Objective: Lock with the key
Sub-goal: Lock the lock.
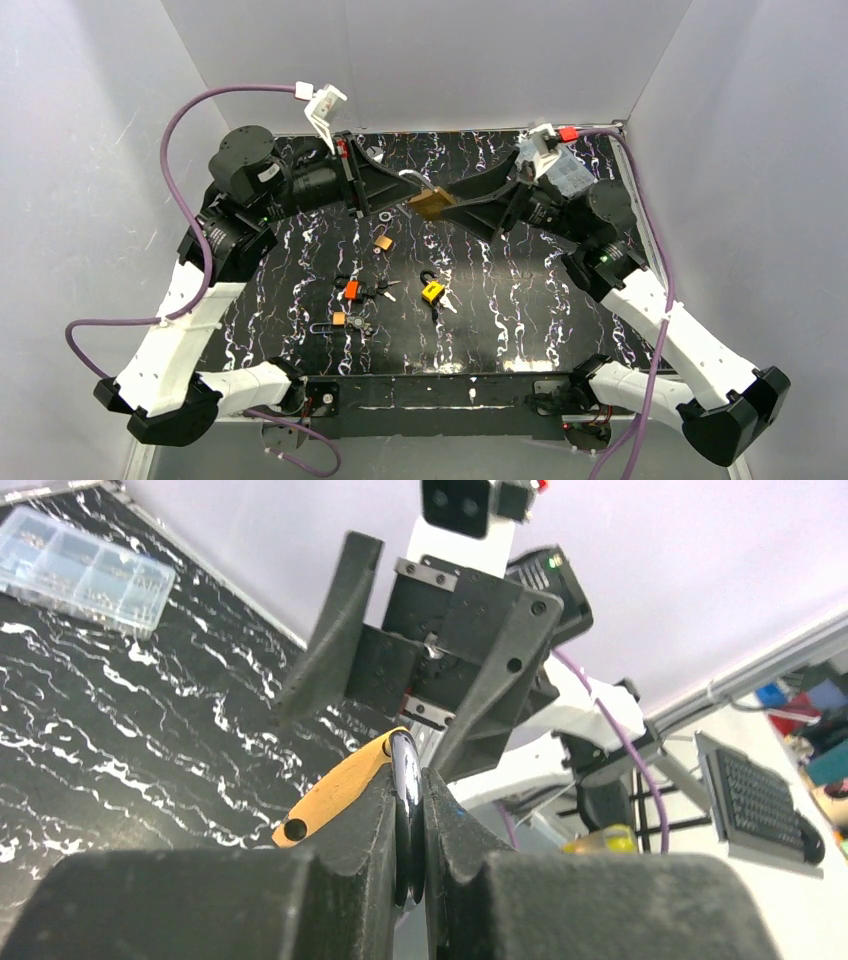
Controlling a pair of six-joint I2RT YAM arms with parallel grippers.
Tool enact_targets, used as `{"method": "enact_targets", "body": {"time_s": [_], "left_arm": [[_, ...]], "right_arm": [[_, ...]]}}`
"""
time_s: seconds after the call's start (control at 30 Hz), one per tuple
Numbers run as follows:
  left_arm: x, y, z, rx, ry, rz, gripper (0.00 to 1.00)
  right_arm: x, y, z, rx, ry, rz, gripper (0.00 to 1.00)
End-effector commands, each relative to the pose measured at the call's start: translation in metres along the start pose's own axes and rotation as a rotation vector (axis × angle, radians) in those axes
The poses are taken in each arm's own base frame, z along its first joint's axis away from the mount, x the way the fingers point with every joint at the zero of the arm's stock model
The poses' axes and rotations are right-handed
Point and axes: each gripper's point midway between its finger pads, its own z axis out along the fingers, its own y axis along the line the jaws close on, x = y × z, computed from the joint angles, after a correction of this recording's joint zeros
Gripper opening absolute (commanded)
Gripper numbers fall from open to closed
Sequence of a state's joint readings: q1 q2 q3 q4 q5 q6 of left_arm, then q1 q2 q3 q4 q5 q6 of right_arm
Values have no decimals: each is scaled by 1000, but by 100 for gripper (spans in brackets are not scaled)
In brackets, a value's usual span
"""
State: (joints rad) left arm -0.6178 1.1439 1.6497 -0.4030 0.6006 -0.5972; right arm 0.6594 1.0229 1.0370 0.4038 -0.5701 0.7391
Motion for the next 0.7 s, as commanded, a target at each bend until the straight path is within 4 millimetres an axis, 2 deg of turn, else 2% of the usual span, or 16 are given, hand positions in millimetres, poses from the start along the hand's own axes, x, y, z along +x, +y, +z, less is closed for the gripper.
{"method": "enact_targets", "body": {"time_s": [0.0,0.17,0.4,0.67], "left_arm": [[-57,-32,-7,36,-214,-10,0],[-72,-33,-5,27,-282,-52,0],[-89,-40,-7,43,-364,-83,0],[-95,-46,-9,70,-397,-103,0]], "right_arm": [[-56,40,-2,-76,-168,-130,87],[-63,48,4,-118,-168,-141,85],[-67,49,13,-133,-174,-140,76],[-68,41,21,-124,-175,-129,70]]}}
